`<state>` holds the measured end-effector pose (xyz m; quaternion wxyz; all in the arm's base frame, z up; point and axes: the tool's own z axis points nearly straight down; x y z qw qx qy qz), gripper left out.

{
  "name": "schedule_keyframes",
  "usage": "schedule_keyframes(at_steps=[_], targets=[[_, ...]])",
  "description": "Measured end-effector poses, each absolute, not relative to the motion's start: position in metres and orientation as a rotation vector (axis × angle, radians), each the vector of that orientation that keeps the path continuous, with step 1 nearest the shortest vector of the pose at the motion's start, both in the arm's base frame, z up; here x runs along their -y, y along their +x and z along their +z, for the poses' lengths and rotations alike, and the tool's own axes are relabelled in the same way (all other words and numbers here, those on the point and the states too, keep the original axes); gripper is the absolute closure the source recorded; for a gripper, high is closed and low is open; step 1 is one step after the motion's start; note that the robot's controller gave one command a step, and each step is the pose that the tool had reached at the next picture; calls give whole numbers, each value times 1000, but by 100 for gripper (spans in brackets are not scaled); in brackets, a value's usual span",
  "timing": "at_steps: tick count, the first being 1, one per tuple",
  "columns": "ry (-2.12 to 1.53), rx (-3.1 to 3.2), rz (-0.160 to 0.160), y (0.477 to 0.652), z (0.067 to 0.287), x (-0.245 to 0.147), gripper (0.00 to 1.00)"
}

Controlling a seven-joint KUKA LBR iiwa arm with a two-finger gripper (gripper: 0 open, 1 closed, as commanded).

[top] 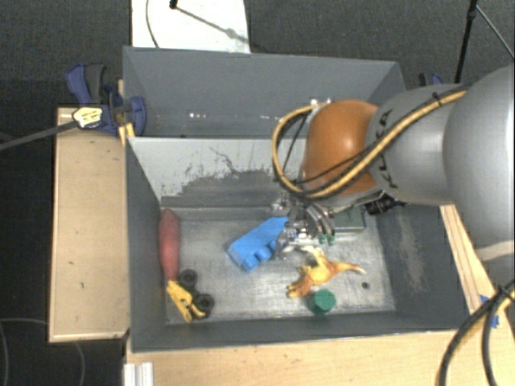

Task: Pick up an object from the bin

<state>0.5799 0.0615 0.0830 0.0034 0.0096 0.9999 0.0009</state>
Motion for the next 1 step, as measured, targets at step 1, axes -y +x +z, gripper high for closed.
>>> schedule_keyframes(at_steps=[1], targets=[[47,-3138,2,583,228,-77,100]])
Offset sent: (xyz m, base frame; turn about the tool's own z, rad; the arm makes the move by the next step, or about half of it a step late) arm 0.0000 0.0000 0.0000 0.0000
